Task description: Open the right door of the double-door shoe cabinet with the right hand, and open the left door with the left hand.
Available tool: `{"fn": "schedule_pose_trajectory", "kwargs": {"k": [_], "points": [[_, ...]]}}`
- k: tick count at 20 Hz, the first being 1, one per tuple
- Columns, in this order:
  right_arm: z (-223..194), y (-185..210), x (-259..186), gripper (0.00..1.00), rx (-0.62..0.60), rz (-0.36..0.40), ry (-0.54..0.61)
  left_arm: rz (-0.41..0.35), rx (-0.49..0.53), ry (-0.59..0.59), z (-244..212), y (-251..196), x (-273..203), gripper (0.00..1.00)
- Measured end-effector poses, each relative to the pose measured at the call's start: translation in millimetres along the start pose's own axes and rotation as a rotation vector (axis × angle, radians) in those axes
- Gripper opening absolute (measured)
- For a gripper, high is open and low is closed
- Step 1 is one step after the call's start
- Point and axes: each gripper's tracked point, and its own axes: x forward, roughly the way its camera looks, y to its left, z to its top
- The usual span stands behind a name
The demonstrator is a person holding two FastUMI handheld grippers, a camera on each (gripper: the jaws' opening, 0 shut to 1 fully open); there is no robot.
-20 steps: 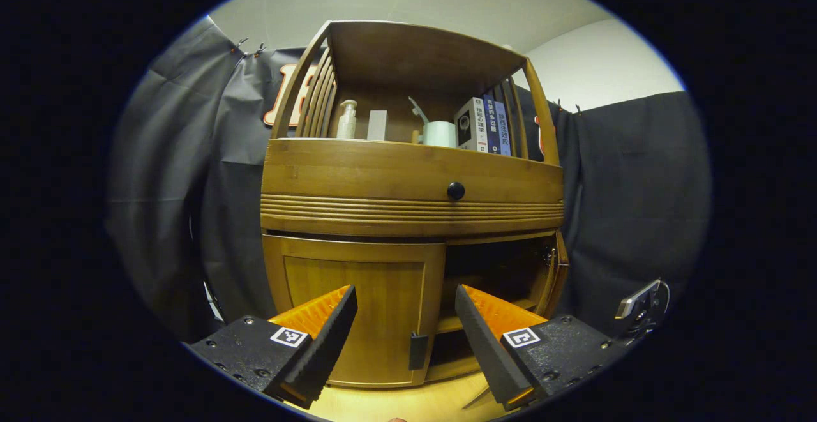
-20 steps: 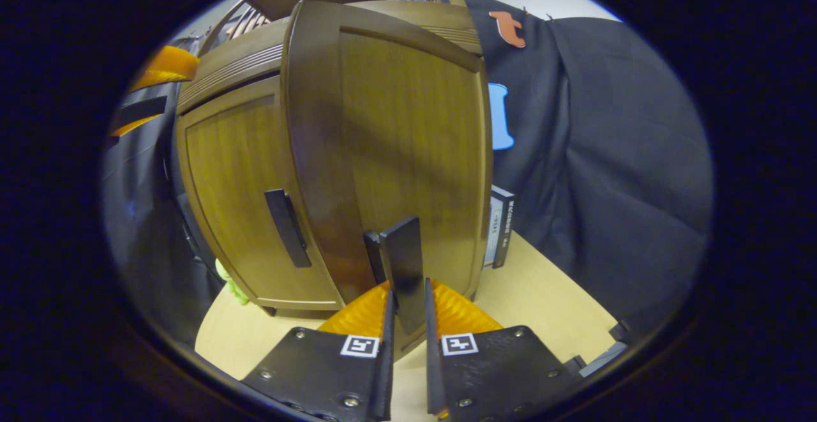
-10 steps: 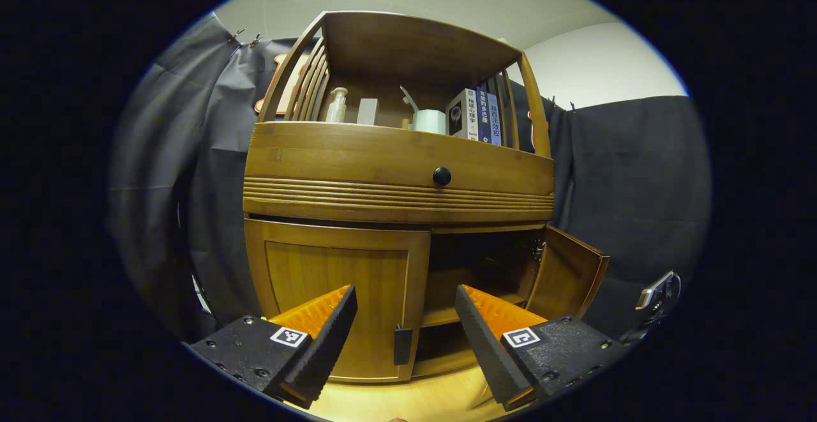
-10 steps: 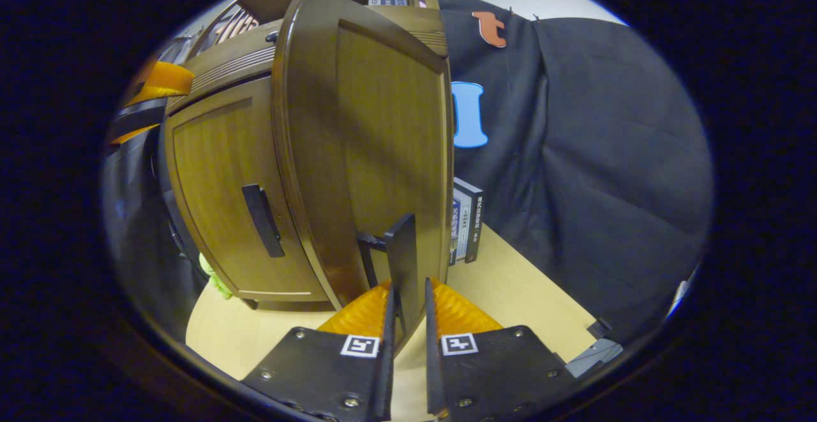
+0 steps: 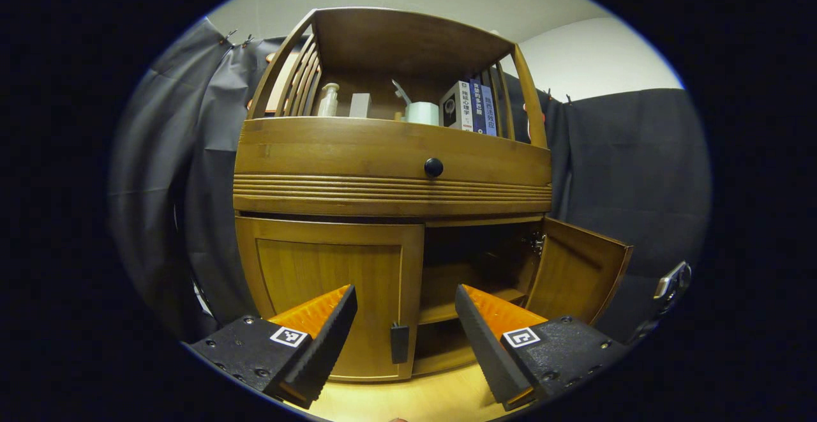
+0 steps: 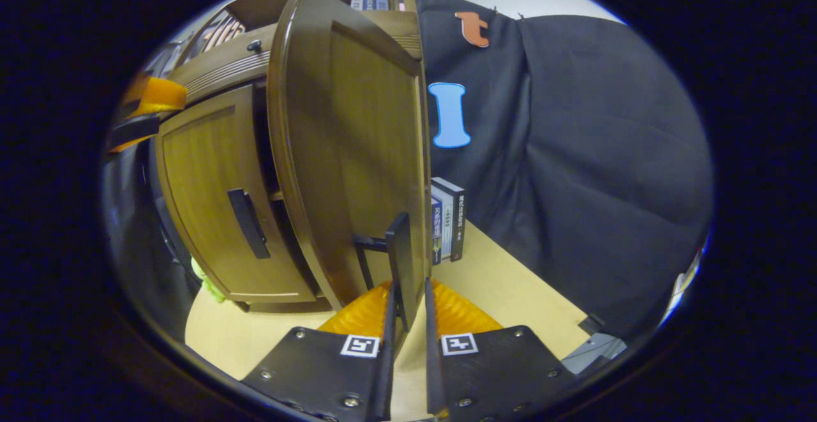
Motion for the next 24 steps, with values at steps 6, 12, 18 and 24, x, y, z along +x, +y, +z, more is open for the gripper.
{"fn": "schedule_pose_trajectory", "kwargs": {"k": [6, 12, 18, 24], "points": [[10, -21, -2, 0.22, -0.026, -0.066, -0.042, -0.008, 0.001, 0.005, -4, -3, 6, 0.92], [11, -55, -12, 0.22, -0.013, -0.165, -0.053, -0.019, -0.003, 0.033, -19, -9, 16, 0.96], [23, -110, -25, 0.30, -0.054, -0.337, -0.090, -0.024, 0.019, 0.092, -45, -11, 30, 0.95], [54, -108, -45, 0.46, -0.001, -0.305, -0.171, -0.001, 0.027, 0.169, -88, -6, 57, 0.96]]}}
